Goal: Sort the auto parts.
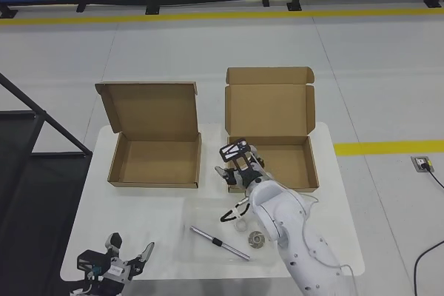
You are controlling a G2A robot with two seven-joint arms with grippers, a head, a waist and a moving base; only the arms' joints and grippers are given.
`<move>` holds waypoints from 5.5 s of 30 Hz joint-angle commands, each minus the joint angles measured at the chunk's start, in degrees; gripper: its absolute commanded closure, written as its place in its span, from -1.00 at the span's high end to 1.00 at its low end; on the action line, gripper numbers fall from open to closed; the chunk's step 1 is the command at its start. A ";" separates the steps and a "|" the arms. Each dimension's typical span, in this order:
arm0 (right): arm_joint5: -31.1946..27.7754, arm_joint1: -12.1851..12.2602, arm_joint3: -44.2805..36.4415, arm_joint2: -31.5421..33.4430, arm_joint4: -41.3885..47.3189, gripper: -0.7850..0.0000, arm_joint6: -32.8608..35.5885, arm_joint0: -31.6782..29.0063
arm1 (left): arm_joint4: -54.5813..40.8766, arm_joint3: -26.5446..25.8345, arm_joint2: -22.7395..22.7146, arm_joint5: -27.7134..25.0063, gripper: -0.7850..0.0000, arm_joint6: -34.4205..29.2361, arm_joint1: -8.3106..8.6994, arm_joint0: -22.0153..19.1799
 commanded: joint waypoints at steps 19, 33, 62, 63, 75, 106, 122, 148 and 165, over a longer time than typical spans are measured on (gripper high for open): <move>-9.71 -0.21 -6.40 -7.26 -10.35 1.00 11.88 2.10 | 1.87 0.65 1.15 1.03 1.00 -2.32 -0.09 -1.86; -25.04 -2.41 0.91 -13.14 4.11 1.00 32.15 9.53 | 0.24 1.08 1.03 2.69 1.00 -4.17 -0.28 -2.62; -25.34 -5.14 24.43 -17.58 17.25 1.00 29.02 14.60 | 1.48 1.69 1.56 2.72 1.00 -4.87 -0.38 -3.13; -25.04 -5.16 24.35 -17.77 17.22 0.98 29.38 14.36 | 1.61 1.60 1.67 2.84 1.00 -4.92 -0.40 -3.13; -19.92 -2.53 8.29 -15.62 3.36 1.00 25.41 5.70 | 3.14 0.97 2.51 2.71 1.00 -4.46 -0.47 -2.88; -29.53 -6.19 29.06 -20.23 12.39 -0.12 34.42 19.40 | 2.29 1.57 1.39 2.75 1.00 -2.86 -0.59 -2.29; -28.64 -6.67 32.11 -19.60 12.87 -1.00 33.70 22.72 | 2.20 1.65 1.23 2.84 1.00 -3.05 -0.67 -2.60; -28.75 -7.99 39.10 -20.19 13.21 1.00 29.17 27.40 | 6.40 7.20 4.36 9.02 1.00 -10.72 -1.18 -9.18; -31.71 -2.68 10.75 -12.38 12.52 1.00 33.12 10.69 | 11.71 8.56 8.28 8.17 1.00 -9.82 -1.40 -10.93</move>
